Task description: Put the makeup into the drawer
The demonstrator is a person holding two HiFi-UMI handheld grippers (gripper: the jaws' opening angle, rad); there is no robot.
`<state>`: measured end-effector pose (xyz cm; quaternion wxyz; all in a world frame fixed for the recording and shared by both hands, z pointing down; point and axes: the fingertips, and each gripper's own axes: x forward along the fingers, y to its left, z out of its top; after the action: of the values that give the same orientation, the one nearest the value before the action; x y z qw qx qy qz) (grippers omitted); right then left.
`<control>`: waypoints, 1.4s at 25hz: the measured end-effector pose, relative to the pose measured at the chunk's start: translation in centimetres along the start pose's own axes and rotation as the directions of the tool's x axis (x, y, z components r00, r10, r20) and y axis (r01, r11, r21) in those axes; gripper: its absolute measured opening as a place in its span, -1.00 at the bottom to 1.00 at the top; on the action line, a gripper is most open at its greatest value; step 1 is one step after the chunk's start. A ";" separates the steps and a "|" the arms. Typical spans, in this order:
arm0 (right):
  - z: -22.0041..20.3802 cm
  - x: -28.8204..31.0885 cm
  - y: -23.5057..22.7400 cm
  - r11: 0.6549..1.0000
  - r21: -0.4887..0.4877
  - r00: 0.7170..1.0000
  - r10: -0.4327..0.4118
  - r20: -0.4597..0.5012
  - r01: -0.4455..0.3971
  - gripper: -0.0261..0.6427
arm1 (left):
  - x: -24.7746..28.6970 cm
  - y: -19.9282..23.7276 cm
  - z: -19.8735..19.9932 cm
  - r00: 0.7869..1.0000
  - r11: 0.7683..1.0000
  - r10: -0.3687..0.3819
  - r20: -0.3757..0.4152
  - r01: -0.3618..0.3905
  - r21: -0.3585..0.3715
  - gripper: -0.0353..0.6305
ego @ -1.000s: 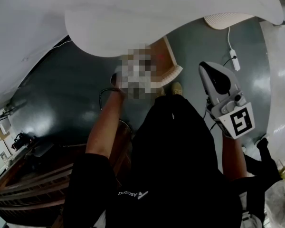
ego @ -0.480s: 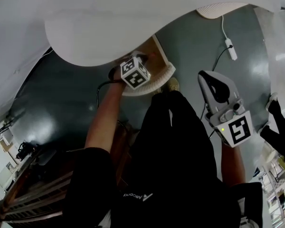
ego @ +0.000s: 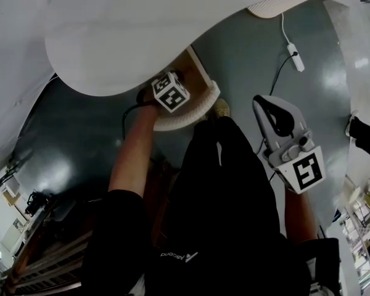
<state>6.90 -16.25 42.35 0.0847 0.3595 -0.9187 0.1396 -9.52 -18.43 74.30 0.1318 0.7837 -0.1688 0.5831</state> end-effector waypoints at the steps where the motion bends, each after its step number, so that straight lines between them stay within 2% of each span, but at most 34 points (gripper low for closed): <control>1: 0.0 0.0 0.0 1.000 0.000 1.000 0.000 0.000 0.000 -0.91 | 0.0 0.1 -0.1 1.000 1.000 0.001 -0.003 -0.001 -0.002 -0.73; 7: 0.5 0.2 0.2 1.000 -0.003 1.000 0.005 0.009 -0.005 -0.91 | -1.1 0.2 -0.2 1.000 1.000 0.004 0.003 -0.004 -0.015 -0.63; 12: 1.6 0.2 0.6 1.000 -0.010 0.999 0.024 0.035 -0.024 -0.91 | -4.0 -0.5 1.6 0.999 1.000 0.029 0.046 -0.029 0.003 -0.62; 18: 3.3 0.6 1.3 0.999 -0.021 0.996 0.051 0.077 -0.050 -0.91 | -9.7 -2.3 5.2 0.985 0.997 0.063 0.161 -0.070 0.033 -0.63; 20: 4.4 0.5 1.7 0.998 -0.026 0.994 0.057 0.092 -0.055 -0.91 | -12.3 -3.1 6.4 0.974 0.996 0.078 0.213 -0.084 0.019 -0.63; 22: 5.4 0.4 2.0 0.997 -0.039 0.992 0.065 0.107 -0.061 -0.91 | -15.0 -3.3 7.8 0.954 0.993 0.115 0.277 -0.116 -0.012 -0.64; 24: 6.2 0.3 2.0 0.996 -0.063 0.989 0.074 0.128 -0.067 -0.91 | -18.0 -2.8 9.2 0.918 0.984 0.177 0.356 -0.165 -0.063 -0.69; 27: 7.2 -0.1 2.8 0.994 -0.079 0.985 0.086 0.148 -0.074 -0.91 | -22.9 -3.3 10.6 0.840 0.965 0.259 0.476 -0.202 -0.168 -0.77; 30: 8.4 -0.9 4.4 0.993 -0.086 0.982 0.095 0.162 -0.082 -0.91 | -27.7 -4.9 11.4 0.762 0.948 0.313 0.567 -0.216 -0.234 -0.82; 32: 9.3 -1.3 5.3 0.991 -0.096 0.978 0.106 0.178 -0.090 -0.91 | -30.7 -5.6 12.0 0.697 0.938 0.344 0.629 -0.218 -0.271 -0.84; 35: 10.7 -1.4 6.3 0.987 -0.119 0.971 0.134 0.198 -0.111 -0.91 | -35.3 -5.9 13.1 0.574 0.919 0.393 0.719 -0.220 -0.327 -0.86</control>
<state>2.95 -14.31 30.68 -0.0001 0.3095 -0.9492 0.0571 -4.95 -14.42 36.65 0.0218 0.8973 -0.4003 0.1847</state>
